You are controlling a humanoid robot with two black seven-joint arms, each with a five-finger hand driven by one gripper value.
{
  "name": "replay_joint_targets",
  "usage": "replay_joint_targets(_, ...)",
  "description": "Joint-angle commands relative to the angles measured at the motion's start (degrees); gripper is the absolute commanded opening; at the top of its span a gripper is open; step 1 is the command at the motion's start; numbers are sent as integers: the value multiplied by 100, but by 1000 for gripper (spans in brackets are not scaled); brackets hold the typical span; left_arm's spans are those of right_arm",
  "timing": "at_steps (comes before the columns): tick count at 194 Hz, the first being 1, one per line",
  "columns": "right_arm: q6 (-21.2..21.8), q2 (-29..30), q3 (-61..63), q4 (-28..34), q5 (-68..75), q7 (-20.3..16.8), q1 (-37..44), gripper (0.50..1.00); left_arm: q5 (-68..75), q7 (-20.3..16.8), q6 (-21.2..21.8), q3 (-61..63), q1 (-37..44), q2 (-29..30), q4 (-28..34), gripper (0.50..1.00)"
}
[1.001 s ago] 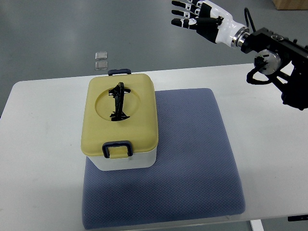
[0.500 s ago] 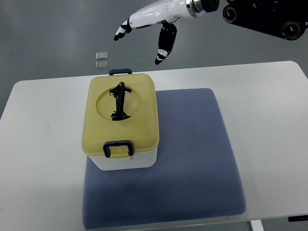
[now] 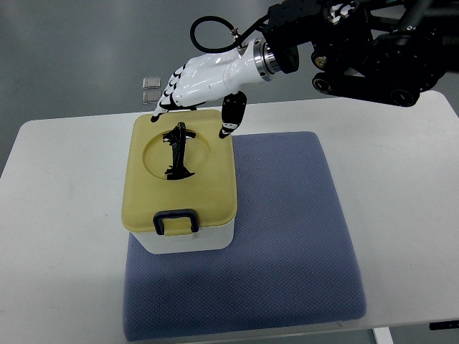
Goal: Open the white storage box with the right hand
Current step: 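Lower the right hand and grasp the black handle on the lid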
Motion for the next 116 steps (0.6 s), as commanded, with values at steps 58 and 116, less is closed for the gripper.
replay_joint_targets(58,-323,293,-16,-262,-23,-32,-387,803,1,0,2,-11,9,0,25,1000)
replay_joint_targets(116,-481,354,-16,-270,12,-14,-475,500,1,0,2,-11,9,0,25,1000)
